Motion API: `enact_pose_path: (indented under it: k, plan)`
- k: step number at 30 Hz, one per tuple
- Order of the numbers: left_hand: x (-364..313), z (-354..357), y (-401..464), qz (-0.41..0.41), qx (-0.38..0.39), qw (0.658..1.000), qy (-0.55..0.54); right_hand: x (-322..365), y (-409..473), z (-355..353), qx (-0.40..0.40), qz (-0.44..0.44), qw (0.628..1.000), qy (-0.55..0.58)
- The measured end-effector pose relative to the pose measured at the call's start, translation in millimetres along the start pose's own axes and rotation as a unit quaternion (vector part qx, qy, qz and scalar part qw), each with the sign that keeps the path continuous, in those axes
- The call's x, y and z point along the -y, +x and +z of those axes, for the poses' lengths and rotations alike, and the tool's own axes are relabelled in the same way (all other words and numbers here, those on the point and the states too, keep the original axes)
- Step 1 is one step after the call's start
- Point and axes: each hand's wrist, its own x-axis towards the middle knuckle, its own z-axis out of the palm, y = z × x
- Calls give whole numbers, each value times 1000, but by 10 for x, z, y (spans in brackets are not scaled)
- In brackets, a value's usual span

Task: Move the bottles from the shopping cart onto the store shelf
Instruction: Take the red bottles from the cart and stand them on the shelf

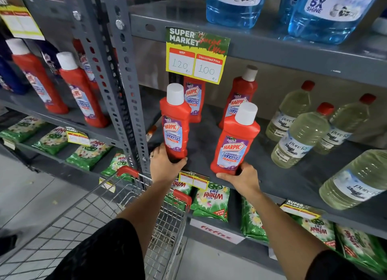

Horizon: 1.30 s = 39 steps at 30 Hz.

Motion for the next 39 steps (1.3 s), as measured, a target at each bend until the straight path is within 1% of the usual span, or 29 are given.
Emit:
enact_pose_path:
  k: [7, 15, 22, 26, 31, 36, 39]
  plan:
    - [48, 4, -41, 2, -12, 1000, -3, -19, 15, 24, -5, -11, 1000, -8]
    - [40, -13, -68, 4, -6, 1000, -4, -72, 50, 44, 2, -15, 1000, -14]
    - [49, -30, -64, 3, 13, 1000, -6, -93, 71, 20, 20, -24, 999, -15]
    - [20, -22, -102, -11, 27, 999, -16, -99, 71, 6, 26, -29, 999, -20]
    - [18, -30, -137, -25, 42, 998, -43, -111, 79, 11, 25, -29, 999, -17]
    - [64, -72, -146, -35, 75, 995, -57, -119, 83, 18, 19, -31, 999, -11]
    - [90, -94, -212, -37, 71, 995, -58, -130, 84, 20, 20, -24, 1000, 1]
